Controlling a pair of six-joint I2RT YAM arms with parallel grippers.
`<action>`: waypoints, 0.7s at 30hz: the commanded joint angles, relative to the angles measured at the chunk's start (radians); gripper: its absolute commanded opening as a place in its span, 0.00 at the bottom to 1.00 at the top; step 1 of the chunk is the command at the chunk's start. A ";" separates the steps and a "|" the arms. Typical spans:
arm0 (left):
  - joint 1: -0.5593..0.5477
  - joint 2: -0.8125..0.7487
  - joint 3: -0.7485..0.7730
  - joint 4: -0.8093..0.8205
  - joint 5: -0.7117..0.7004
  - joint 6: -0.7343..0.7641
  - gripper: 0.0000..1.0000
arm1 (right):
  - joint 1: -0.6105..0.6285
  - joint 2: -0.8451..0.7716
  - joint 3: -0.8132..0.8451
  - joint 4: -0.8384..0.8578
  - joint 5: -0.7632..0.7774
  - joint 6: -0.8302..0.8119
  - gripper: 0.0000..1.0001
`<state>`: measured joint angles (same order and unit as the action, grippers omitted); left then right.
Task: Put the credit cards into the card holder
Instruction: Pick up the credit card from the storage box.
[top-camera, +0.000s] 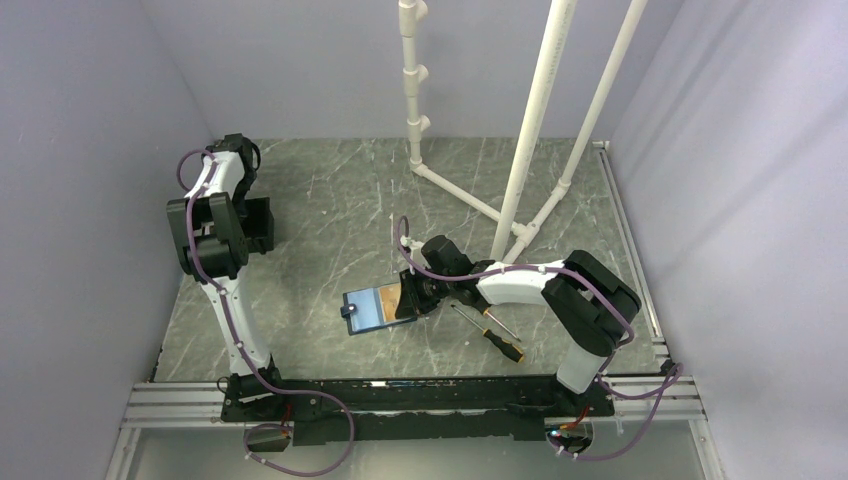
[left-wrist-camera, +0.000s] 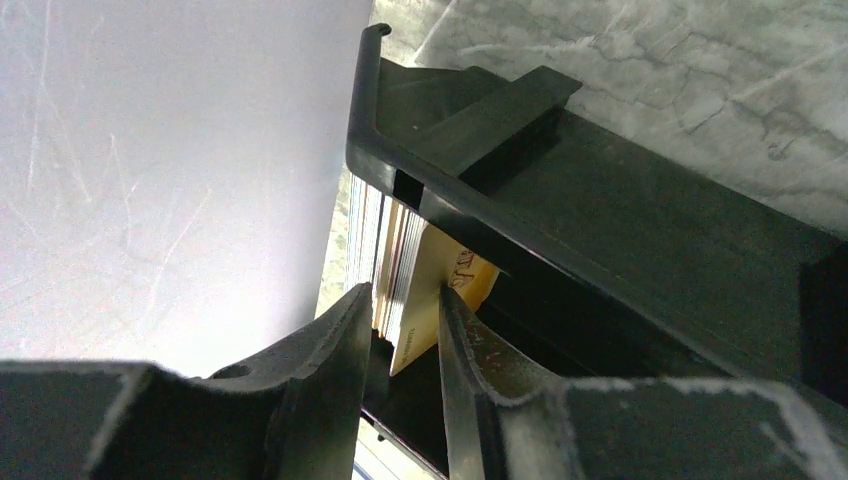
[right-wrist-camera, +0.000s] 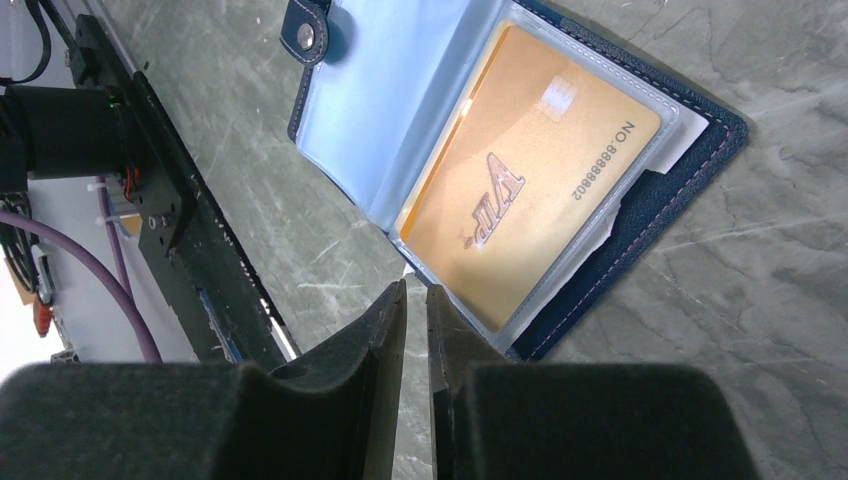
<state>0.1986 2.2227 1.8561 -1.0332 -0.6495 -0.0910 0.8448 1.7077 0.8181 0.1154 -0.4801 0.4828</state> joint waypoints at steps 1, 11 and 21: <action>0.007 -0.072 0.034 -0.023 -0.047 -0.009 0.36 | -0.005 -0.003 0.033 0.033 -0.018 0.002 0.16; 0.007 -0.086 0.031 -0.027 -0.050 -0.014 0.30 | -0.006 -0.001 0.033 0.034 -0.020 0.003 0.16; 0.007 -0.105 0.009 -0.030 -0.045 -0.019 0.19 | -0.005 -0.004 0.033 0.035 -0.021 0.004 0.16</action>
<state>0.1986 2.1883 1.8561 -1.0451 -0.6563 -0.0952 0.8448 1.7077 0.8181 0.1158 -0.4816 0.4828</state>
